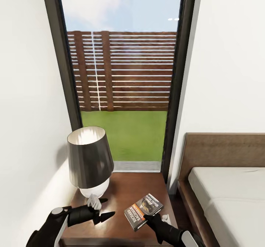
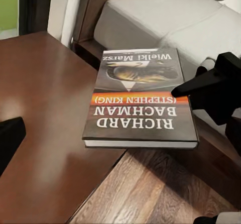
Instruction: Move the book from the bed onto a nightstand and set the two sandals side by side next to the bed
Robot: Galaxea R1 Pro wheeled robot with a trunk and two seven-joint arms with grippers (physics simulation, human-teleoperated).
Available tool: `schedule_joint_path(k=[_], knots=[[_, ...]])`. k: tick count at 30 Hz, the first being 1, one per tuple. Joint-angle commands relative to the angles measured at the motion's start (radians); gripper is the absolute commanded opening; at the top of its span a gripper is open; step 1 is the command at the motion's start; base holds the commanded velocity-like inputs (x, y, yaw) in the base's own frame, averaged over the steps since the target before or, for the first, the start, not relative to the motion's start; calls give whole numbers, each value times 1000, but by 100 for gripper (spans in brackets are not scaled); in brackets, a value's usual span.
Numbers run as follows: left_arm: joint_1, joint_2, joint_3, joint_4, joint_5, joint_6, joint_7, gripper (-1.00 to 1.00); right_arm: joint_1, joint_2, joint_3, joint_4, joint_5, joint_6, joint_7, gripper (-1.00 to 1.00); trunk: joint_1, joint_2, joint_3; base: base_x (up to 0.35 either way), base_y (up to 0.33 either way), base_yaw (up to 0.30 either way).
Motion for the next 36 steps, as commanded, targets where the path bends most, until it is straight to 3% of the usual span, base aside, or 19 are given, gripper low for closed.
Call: schedule_joint_path(k=[1, 8, 11, 32, 36], knots=[[-1, -1, 5, -4, -3, 8, -6, 100, -1, 1, -7, -1, 0, 7, 1, -100, 0, -1, -1, 0, 0, 0], [-1, 0, 7, -12, 54, 60, -5, 100, -1, 1, -7, -1, 0, 7, 2, -100, 0, -1, -1, 0, 0, 0], [-1, 1, 8, -12, 63, 64, -5, 100, -1, 1, -7, -1, 0, 7, 2, -100, 0, -1, -1, 0, 0, 0], [-1, -1, 8, -11, 68, 68, 0, 100, -1, 0, -7, -1, 0, 7, 2, -100, 0, -1, -1, 0, 0, 0], [-1, -1, 8, -11, 68, 68, 0, 100, -1, 1, -7, -1, 0, 7, 2, -100, 15, -29, -14, 0, 0, 0]])
